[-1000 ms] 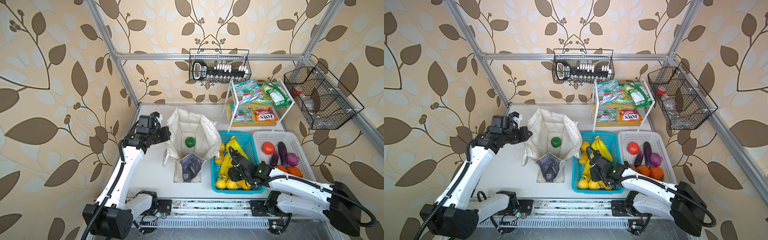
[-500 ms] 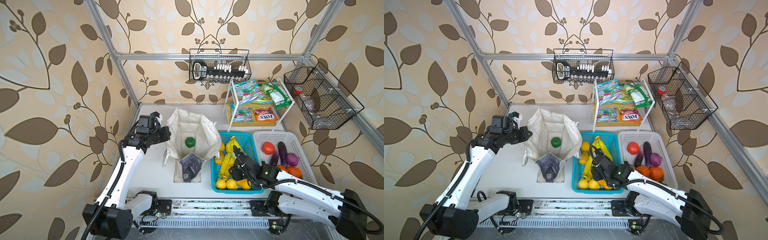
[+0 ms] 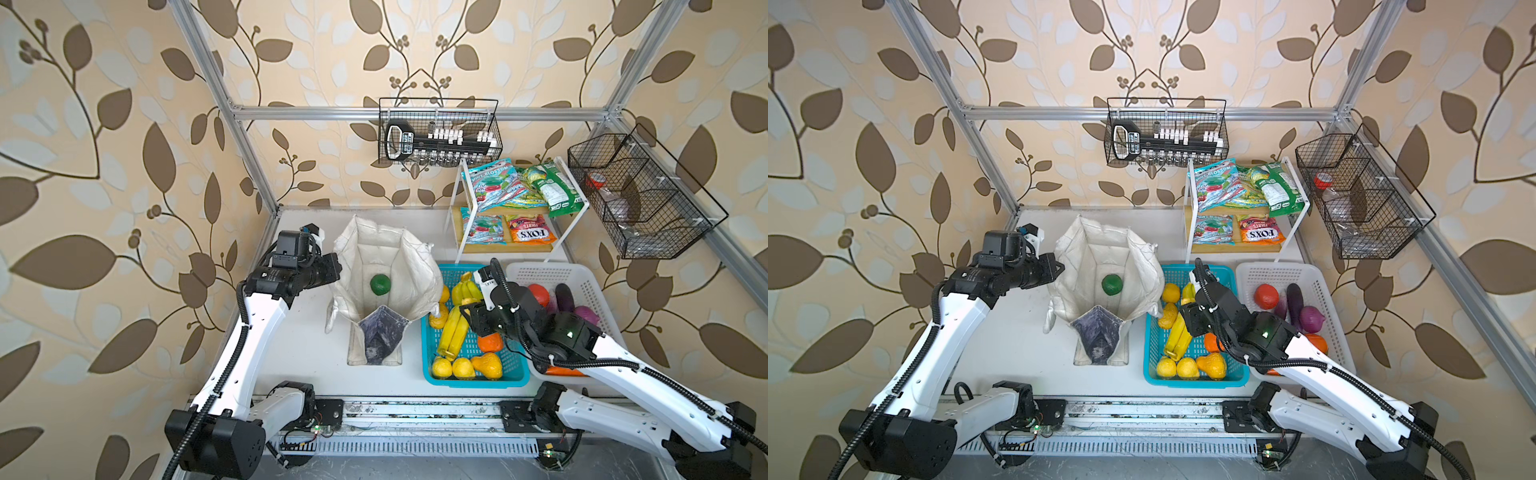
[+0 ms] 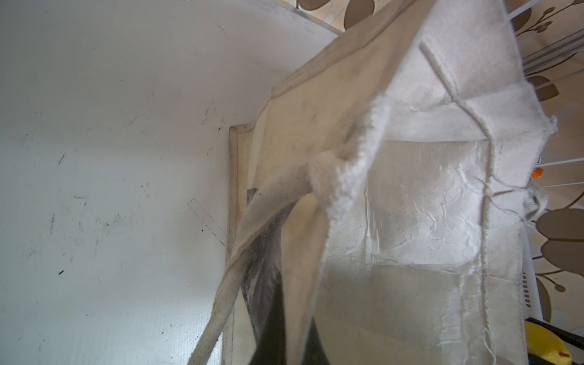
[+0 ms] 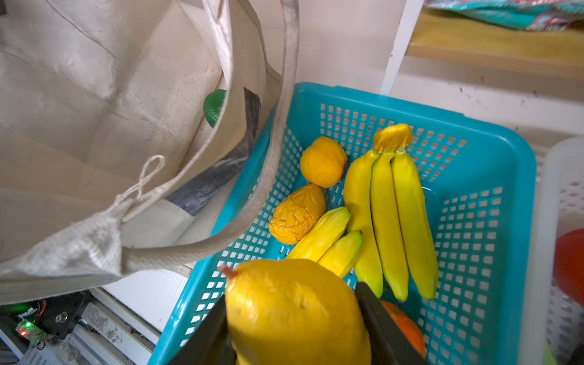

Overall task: Place the food into the grocery bag and tie it
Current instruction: 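Grasp the yellow pear with the right gripper and lift it toward the bag, then lower the yellow pear into the tote bag and open the right gripper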

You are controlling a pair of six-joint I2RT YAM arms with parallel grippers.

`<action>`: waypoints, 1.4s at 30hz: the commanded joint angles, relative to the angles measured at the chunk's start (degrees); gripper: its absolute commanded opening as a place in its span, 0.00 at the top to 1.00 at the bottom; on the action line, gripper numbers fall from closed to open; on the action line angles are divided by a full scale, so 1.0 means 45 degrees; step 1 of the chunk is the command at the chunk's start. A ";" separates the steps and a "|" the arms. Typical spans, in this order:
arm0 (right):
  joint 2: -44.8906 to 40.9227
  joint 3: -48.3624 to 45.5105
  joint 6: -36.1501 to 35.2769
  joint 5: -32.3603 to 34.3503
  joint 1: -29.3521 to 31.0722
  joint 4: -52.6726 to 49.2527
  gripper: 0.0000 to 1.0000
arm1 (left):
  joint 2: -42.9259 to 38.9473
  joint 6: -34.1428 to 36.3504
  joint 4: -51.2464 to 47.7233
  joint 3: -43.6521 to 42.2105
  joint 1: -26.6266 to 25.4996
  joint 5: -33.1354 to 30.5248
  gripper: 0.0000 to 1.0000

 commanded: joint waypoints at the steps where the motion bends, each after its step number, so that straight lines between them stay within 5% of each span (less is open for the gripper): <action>1: 0.0757 0.1727 -0.1226 0.0153 -0.0071 -0.0603 0.54 | -0.0309 0.0081 0.0505 -0.0054 0.0140 0.0394 1.00; 20: 0.9575 0.9431 -0.3350 -0.2704 0.0663 0.0300 0.55 | -0.0231 0.0157 0.0485 -0.0045 0.0141 0.0460 1.00; 29: 1.2129 1.0278 -0.3316 -0.3383 0.1005 0.0466 0.55 | -0.0270 0.0157 0.0503 -0.0063 0.0139 0.0536 1.00; 42: 1.3323 0.9092 -0.3452 -0.3353 0.1064 0.0667 0.55 | -0.0410 -0.0027 0.0493 -0.0034 0.0209 0.0480 1.00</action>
